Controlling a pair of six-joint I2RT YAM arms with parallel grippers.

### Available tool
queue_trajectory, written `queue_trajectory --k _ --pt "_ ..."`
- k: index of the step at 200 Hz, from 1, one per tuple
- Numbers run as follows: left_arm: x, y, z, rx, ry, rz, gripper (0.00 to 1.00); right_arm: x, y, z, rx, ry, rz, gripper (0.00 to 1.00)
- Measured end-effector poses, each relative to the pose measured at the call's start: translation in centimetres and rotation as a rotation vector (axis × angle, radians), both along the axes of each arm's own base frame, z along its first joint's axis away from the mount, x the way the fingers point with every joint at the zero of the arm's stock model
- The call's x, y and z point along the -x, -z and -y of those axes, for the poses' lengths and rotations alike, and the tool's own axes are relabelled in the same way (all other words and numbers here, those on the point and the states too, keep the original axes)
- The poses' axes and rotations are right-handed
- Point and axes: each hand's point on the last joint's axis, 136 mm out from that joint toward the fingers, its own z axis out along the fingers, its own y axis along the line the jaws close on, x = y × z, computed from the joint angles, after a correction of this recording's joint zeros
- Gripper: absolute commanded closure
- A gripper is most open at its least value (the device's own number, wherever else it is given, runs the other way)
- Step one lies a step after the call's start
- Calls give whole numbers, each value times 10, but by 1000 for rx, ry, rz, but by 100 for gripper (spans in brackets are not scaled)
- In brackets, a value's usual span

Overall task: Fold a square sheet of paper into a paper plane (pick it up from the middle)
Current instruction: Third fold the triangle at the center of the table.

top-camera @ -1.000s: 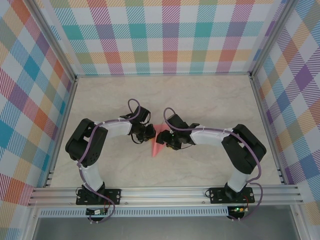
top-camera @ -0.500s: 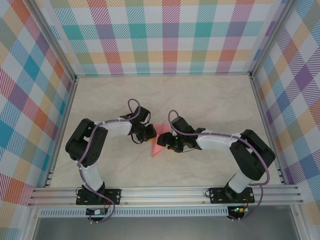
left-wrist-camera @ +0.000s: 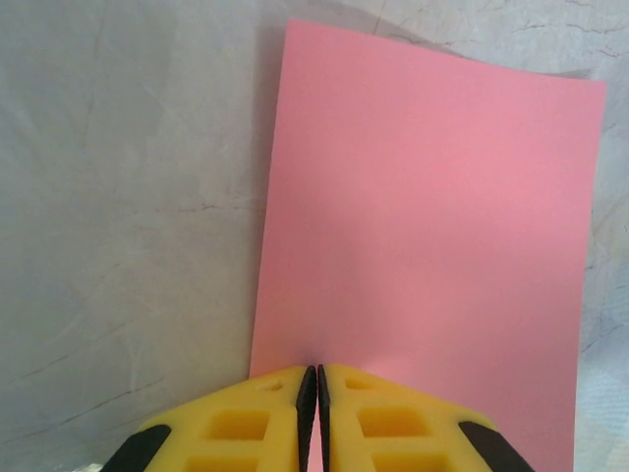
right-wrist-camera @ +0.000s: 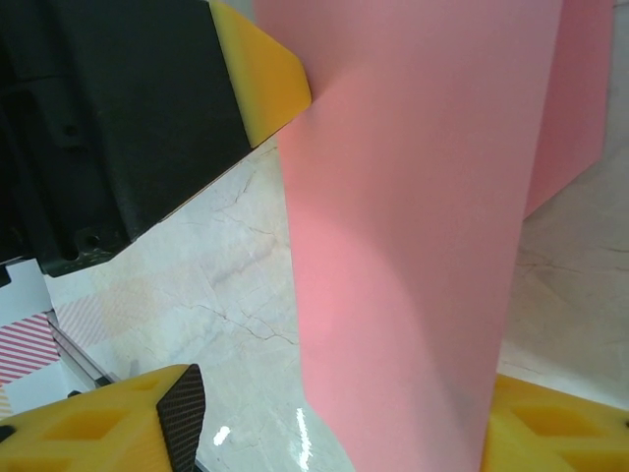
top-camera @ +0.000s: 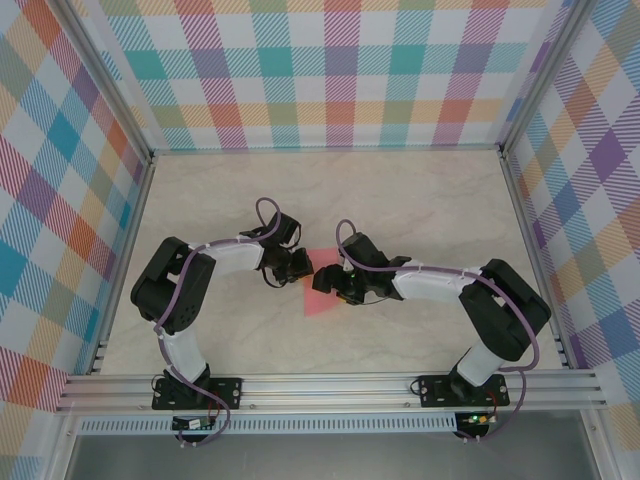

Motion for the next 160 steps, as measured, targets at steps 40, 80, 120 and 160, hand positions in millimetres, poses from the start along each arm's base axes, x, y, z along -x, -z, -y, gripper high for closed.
queue_trajectory --k 40,80,120,160 --pt "0 0 0 1 0 2 86 -17 3 6 23 44 -9 50" --pt "0 -1 1 10 2 11 84 -41 11 16 26 91 -38 61" --pt "2 -3 1 16 11 17 82 -49 19 15 39 74 -54 72" --pt "13 -7 -7 8 28 35 72 -47 28 16 40 57 -83 85"
